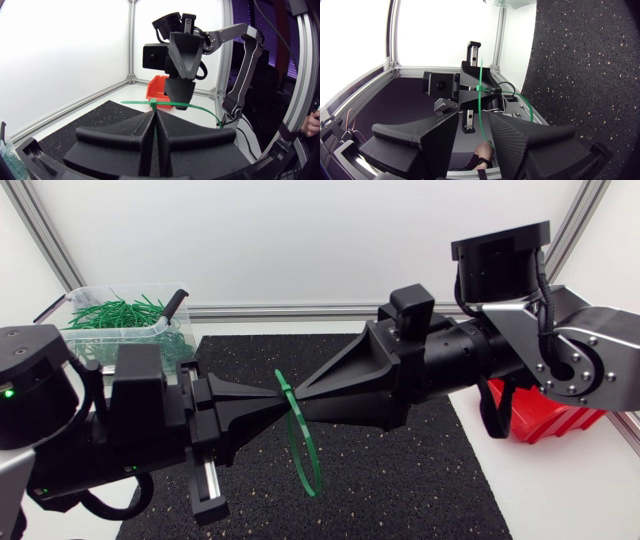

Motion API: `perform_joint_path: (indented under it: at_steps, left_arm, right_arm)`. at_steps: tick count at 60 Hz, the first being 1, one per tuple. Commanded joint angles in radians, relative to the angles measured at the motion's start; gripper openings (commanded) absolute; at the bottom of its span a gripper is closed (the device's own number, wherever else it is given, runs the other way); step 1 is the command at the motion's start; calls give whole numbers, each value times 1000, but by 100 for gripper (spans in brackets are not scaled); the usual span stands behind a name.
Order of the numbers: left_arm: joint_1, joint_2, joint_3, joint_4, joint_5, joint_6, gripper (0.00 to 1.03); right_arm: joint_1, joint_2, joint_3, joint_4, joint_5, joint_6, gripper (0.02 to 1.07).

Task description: Take a green cable tie from the red box, thread the tail through the head to close it, then place it in the transparent bin on the left.

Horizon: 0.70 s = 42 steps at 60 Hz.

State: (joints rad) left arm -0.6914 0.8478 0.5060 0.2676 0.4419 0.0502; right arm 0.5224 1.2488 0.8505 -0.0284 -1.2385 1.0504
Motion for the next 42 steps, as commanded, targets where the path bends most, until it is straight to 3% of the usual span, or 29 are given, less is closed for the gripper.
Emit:
perform_joint_path:
  at_steps: [1,9,31,37,42]
  left_arm:
    - [7,-30,39,-31,-25,88,4]
    - [-37,-30,51,-70,-120,200,4]
    - [-249,-13,60,-87,-431,435,4]
    - [-277,-13,78,-107,-466,451,4]
    - [-307,-26,95,-134,-494,453,4]
  right_arm:
    - [-24,-34,-8,27,-10,-3,68]
    - [-36,-22,-16,110,-9,-24,68]
    - [-67,47,7,113,-29,-263,67]
    - [-70,47,16,114,-41,-302,67]
    - [-64,51,28,114,-58,-314,54]
